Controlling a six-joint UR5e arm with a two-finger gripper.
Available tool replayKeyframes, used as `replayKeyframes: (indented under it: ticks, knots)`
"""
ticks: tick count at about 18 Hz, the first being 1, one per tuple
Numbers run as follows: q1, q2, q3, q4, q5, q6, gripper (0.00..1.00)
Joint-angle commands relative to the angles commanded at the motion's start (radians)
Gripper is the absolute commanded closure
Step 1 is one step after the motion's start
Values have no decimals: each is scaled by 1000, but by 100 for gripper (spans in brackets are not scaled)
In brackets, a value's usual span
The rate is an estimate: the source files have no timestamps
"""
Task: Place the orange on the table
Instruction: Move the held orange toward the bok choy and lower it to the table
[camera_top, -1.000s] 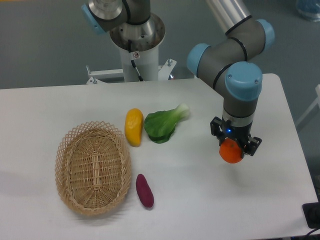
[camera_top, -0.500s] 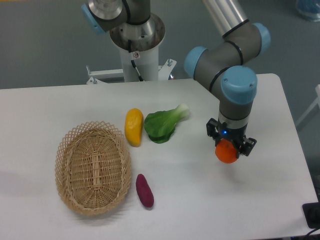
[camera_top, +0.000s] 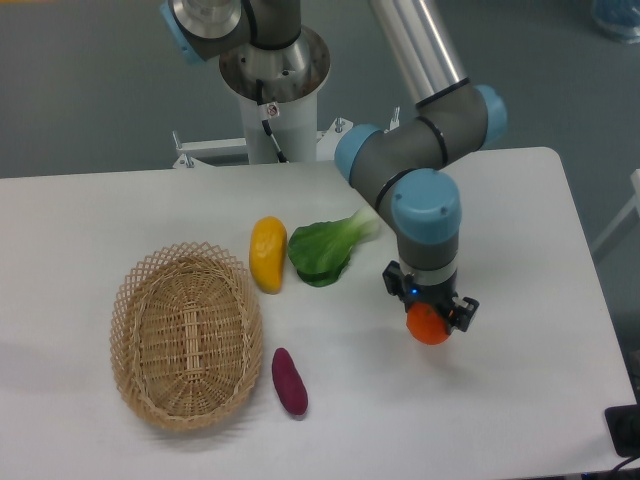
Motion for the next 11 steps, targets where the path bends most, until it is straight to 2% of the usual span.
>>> replayKeyframes:
  ticks: [1, 3, 8, 11]
  knots:
    - [-5, -3, 0, 0, 2, -8, 29]
    - [-15, -9, 0, 2, 0, -8, 2]
    - [-28, -14, 0, 2, -2, -17, 0]
    - [-28, -9, 21, 0, -9, -60, 0]
